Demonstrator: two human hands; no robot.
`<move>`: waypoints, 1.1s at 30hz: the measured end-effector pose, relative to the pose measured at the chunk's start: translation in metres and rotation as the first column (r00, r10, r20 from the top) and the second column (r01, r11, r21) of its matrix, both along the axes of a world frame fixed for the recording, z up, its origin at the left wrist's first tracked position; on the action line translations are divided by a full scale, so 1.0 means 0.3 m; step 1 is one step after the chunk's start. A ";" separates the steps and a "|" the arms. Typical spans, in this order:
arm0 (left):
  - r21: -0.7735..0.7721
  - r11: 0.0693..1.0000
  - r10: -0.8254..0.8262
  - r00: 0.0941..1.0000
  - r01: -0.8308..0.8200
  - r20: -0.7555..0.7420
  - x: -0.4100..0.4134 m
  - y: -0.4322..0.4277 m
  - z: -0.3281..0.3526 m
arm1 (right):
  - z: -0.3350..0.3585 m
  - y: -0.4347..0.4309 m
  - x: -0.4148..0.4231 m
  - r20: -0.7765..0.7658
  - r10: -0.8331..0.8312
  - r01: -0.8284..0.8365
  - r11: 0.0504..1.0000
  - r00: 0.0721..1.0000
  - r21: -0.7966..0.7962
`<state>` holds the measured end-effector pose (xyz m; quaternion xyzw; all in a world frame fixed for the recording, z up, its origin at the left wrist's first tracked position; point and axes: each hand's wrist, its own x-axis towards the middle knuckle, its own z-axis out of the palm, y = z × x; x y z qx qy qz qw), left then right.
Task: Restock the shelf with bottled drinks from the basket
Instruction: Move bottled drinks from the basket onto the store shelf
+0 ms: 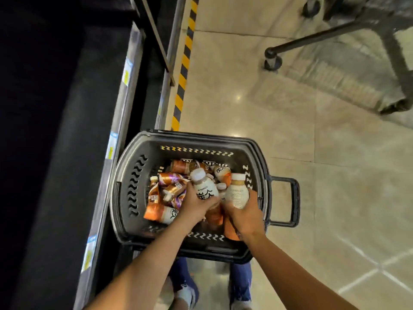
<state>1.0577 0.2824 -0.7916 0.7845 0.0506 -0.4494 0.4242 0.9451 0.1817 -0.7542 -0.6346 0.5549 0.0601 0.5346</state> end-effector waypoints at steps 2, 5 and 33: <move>-0.102 0.995 -0.006 1.000 0.005 -0.008 0.011 0.010 0.265 | 0.244 -0.022 -0.004 0.088 0.023 -0.025 1.000 0.996 0.017; -0.230 0.973 -0.007 1.000 0.013 0.027 0.005 0.033 0.712 | 0.662 -0.043 -0.010 0.205 0.090 -0.088 0.996 0.975 -0.023; -0.614 0.537 0.722 -0.061 -0.579 0.689 -1.223 1.277 2.852 | 2.677 1.108 -0.370 0.815 0.466 -0.917 0.018 -0.344 -0.398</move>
